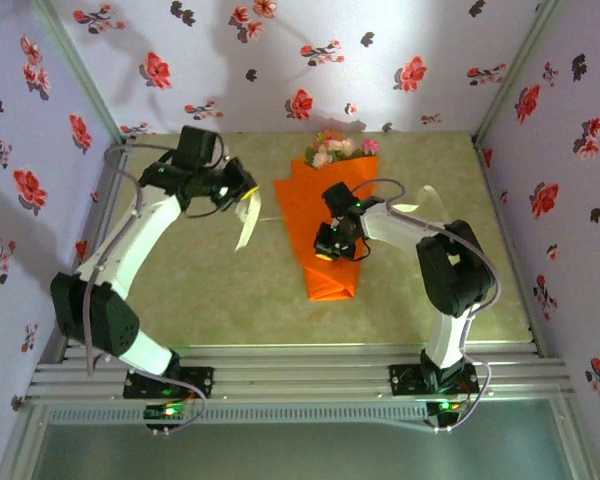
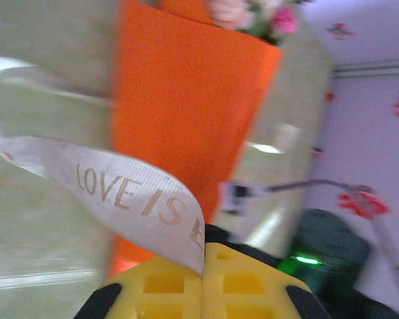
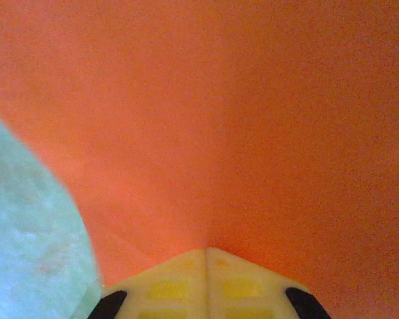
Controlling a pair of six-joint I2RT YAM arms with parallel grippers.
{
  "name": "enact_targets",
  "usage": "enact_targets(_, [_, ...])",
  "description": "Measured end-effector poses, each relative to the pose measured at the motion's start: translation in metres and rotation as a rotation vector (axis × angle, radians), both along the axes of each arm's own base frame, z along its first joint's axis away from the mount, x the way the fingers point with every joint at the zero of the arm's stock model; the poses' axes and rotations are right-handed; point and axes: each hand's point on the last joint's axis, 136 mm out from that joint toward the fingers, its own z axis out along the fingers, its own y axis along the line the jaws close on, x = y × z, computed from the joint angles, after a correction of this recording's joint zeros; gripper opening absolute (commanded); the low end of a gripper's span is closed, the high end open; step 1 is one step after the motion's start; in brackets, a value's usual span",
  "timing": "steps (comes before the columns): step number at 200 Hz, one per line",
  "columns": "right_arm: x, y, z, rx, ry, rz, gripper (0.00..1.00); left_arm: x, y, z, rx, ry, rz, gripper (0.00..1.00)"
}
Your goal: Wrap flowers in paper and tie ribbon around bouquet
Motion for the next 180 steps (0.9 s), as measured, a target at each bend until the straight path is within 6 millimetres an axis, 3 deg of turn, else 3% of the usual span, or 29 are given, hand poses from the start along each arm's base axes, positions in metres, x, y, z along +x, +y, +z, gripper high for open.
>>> enact_targets(23, [0.000, 0.003, 0.002, 0.026, -0.015, 0.005, 0.05, 0.017, -0.059, 0.017, -0.177, 0.010, -0.046, 0.00])
enact_targets(49, [0.000, 0.008, 0.017, 0.095, -0.076, 0.014, 0.00, 0.039, -0.115, 0.006, -0.314, 0.082, -0.056, 0.00])
enact_targets(73, [-0.008, 0.005, 0.023, 0.147, -0.125, 0.002, 0.00, 0.073, -0.164, -0.002, -0.409, 0.118, -0.045, 0.00])
enact_targets(102, [-0.018, -0.002, 0.014, 0.173, -0.144, -0.029, 0.00, 0.114, -0.218, 0.016, -0.550, 0.096, -0.051, 0.00])
enact_targets(129, [-0.023, -0.009, -0.001, 0.172, -0.146, -0.062, 0.00, 0.127, -0.254, 0.021, -0.649, 0.099, -0.067, 0.00])
enact_targets(146, [-0.019, -0.008, -0.004, 0.169, -0.159, -0.069, 0.00, 0.128, -0.272, 0.008, -0.694, 0.136, -0.068, 0.00])
enact_targets(169, [-0.013, -0.007, -0.008, 0.159, -0.173, -0.075, 0.00, 0.126, -0.294, -0.025, -0.725, 0.200, -0.058, 0.00])
enact_targets(180, [-0.011, -0.006, -0.011, 0.154, -0.173, -0.077, 0.00, 0.127, -0.302, -0.045, -0.735, 0.228, -0.052, 0.15])
